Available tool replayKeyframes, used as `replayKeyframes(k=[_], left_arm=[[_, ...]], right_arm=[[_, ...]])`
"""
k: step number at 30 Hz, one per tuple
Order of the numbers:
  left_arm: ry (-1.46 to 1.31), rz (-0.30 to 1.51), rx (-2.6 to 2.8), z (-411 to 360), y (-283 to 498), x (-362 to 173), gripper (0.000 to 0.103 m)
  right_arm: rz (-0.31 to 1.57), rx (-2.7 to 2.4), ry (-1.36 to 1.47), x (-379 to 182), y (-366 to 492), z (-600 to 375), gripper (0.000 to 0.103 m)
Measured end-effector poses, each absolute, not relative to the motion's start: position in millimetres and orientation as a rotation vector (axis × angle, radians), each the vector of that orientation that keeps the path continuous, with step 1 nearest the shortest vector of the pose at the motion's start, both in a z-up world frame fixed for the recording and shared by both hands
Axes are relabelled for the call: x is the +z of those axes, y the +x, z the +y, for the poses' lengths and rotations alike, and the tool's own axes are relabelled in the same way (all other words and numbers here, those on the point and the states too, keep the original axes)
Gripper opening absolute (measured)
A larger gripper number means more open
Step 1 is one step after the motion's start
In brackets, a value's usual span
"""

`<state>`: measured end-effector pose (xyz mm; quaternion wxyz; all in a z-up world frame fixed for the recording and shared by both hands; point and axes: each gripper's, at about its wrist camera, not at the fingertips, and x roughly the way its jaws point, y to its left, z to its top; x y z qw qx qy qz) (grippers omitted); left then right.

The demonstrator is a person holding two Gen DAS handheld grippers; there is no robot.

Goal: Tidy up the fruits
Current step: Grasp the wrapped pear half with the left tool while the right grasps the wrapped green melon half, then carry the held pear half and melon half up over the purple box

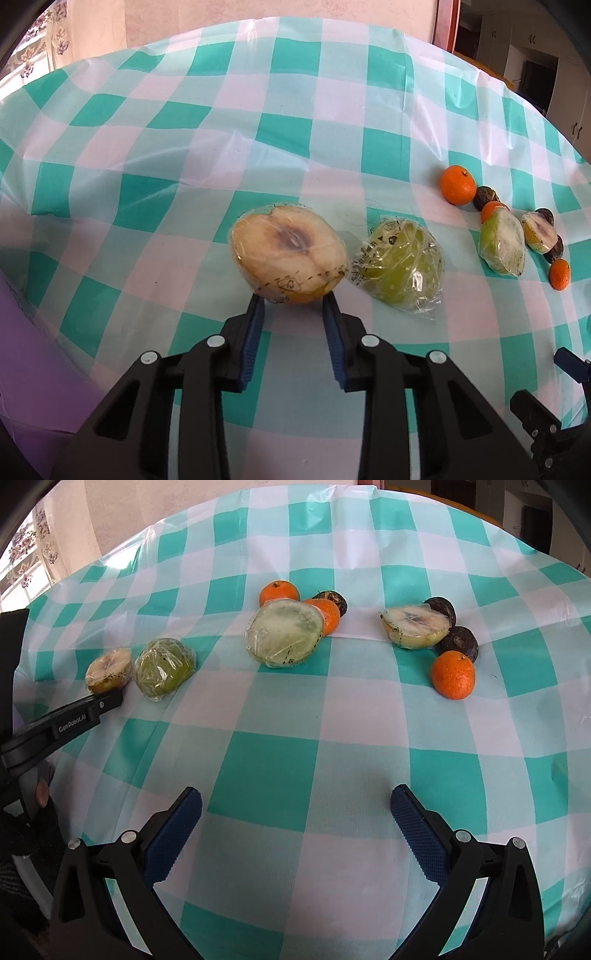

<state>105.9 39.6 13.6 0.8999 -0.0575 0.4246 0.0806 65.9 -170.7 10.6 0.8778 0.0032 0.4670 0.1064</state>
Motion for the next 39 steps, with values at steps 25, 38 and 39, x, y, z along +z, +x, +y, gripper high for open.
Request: replayKeyframes(k=[25,38,39], left_arm=[[-0.205,0.884,0.183,51.8,127.0,13.1,0.083],[-0.134,0.887,0.176,46.1,158.3,12.9,0.063],[-0.148,0.883,0.171,47.5,157.2,13.1,0.063]], right_arm=[[0.878,0.164,0.233,16.1,158.5,-164.9,0.057],[0.874,0.18,0.26,12.1,152.7,-173.4,0.057],[0.874,0.181,0.26,12.0,152.5,-174.3,0.057]])
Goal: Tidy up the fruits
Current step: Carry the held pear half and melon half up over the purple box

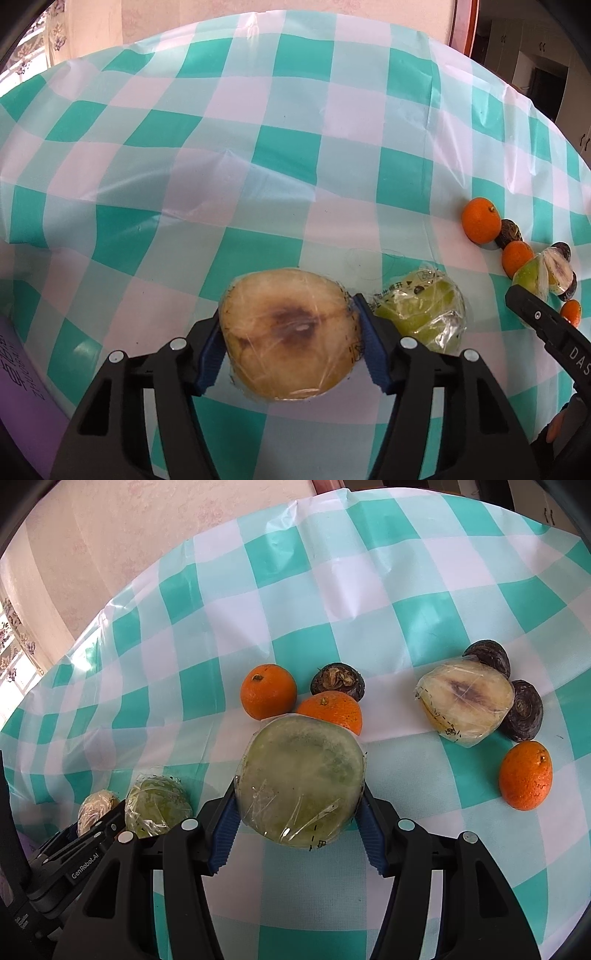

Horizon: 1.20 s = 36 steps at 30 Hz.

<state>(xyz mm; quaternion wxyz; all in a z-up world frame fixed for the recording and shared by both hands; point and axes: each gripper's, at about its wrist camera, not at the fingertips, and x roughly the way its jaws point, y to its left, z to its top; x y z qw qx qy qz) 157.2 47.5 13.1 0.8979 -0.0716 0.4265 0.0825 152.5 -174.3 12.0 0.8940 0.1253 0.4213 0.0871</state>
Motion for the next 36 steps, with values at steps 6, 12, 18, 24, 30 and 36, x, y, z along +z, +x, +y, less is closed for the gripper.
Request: replayKeyframes(k=[6,12,18,24,30,36], left_arm=[[-0.166,0.792,0.169,43.6,124.5,25.4,0.063],[-0.179,0.686,0.109,16.9,59.5,50.5,0.063],[-0.163,0.648,0.039,-6.4,5.7,63.2,0.063],[-0.148,0.673,0.011,3.3,-38.9,62.7,0.063],[-0.09,0.693,-0.017,10.0,-87.1,60.1,0.063],[-0.056,0.69,-0.048,10.1,-124.4,66.9,0.063]], right_arm=[[0.865,0.208,0.313,12.0,155.6,-178.4,0.057],[0.8,0.366,0.358,23.2,142.0,-182.4,0.057],[0.79,0.359,0.412,25.2,122.7,-190.7,0.057],[0.808,0.322,0.361,26.0,86.0,-175.7,0.057],[0.873,0.315,0.319,24.3,35.6,-154.2,0.057],[0.909,0.376,0.22,28.5,-15.6,-124.5,0.057]])
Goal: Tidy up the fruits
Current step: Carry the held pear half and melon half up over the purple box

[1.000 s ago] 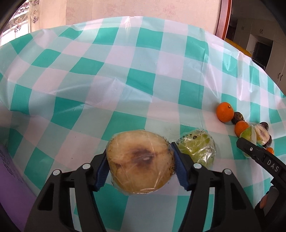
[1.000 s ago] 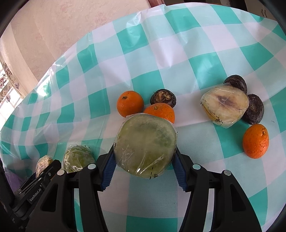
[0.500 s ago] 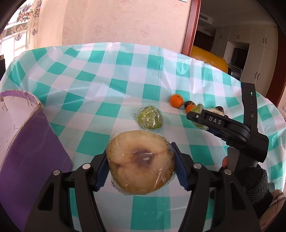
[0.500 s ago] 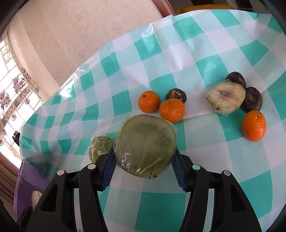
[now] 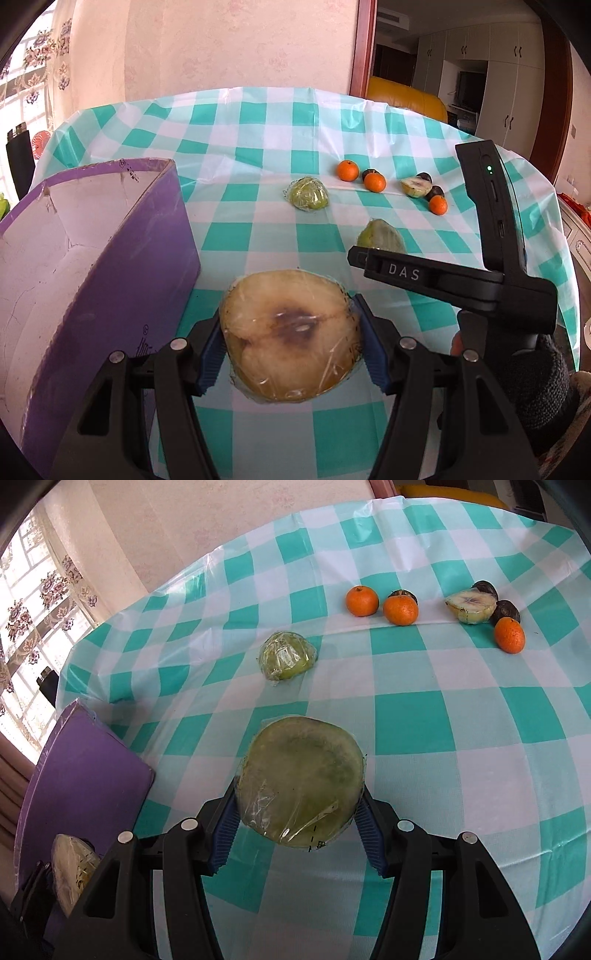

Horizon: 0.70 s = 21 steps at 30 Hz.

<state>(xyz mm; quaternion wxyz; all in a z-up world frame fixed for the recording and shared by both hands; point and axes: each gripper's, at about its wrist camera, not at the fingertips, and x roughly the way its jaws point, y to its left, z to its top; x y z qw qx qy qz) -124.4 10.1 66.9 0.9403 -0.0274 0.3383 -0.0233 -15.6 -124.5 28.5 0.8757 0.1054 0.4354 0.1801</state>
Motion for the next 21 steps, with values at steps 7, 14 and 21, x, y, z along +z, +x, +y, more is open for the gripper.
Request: replayKeyframes(k=[7,14,21], left_arm=[[-0.041,0.61,-0.039,20.8,-160.9,105.7,0.063],[-0.049,0.515,0.033,51.1,-190.0,144.6,0.063],[-0.063,0.436,0.181,107.5,-227.5,163.8,0.063]], right_arm=[[0.866,0.415,0.109,53.7,-55.7,-108.5,0.057],[0.705,0.406,-0.053,103.1,-89.1,-79.0,0.057],[0.551,0.424,-0.229,137.0,-125.6,-32.0,0.057]])
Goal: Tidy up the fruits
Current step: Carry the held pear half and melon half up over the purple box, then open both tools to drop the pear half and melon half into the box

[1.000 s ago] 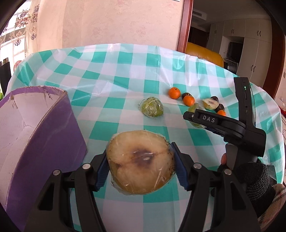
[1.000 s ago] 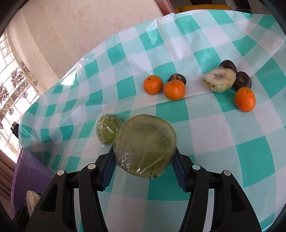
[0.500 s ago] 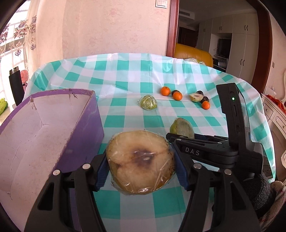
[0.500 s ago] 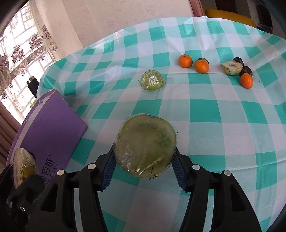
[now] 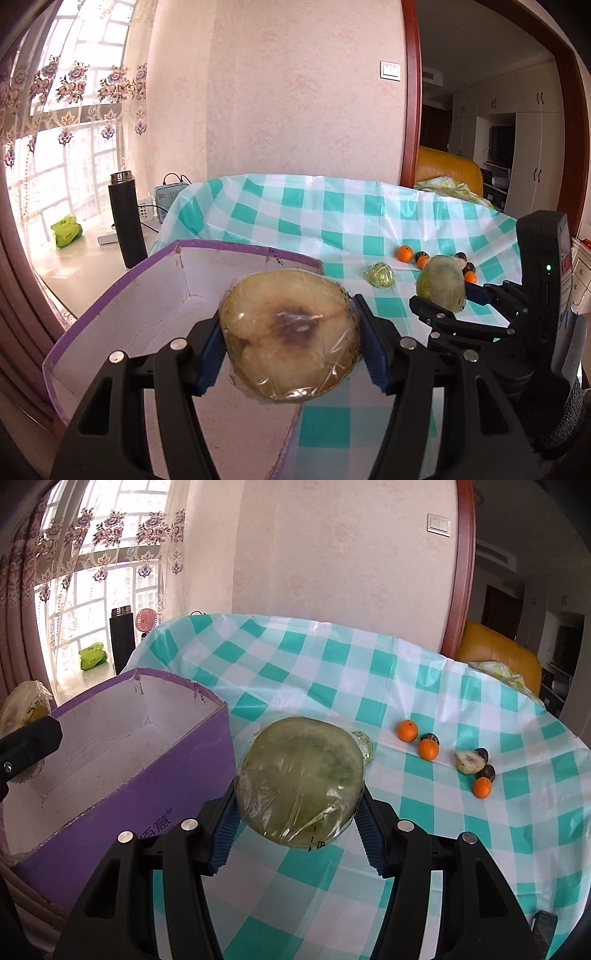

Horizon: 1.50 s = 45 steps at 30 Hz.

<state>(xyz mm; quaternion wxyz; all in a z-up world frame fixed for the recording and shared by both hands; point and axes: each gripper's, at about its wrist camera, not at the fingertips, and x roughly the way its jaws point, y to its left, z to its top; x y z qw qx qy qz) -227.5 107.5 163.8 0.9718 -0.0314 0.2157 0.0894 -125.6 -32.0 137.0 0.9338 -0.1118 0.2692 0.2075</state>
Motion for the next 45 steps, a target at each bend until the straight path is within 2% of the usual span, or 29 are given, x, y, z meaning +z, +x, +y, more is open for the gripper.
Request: replayKeyframes(k=[6,15,21,31,38,45], left_arm=[[-0.118,0.446,0.295,163.2,-243.6,162.4,0.063],[-0.16,0.543,0.371,212.7,-245.2,139.8,0.063],[-0.159,0.631,0.4,231.6,-237.5,121.9,0.063],[-0.083,0.898,0.396,250.8,-209.5,100.9,0.063],[-0.082,1.04,0.389,265.7,-205.2,85.4,0.063],[-0.101,1.077,0.37,272.1,-206.2,80.5,0.064]], right_arm=[[0.441,0.479,-0.353,152.6,-155.7,22.1,0.057],[0.43,0.625,-0.48,156.2,-174.3,98.9,0.057],[0.532,0.678,-0.566,138.8,-161.9,131.5,0.057],[0.858,0.726,-0.749,89.3,-125.6,180.0,0.057],[0.924,0.704,-0.86,70.9,-125.5,191.0,0.057],[0.959,0.704,-0.984,61.2,-129.8,199.1,0.056]])
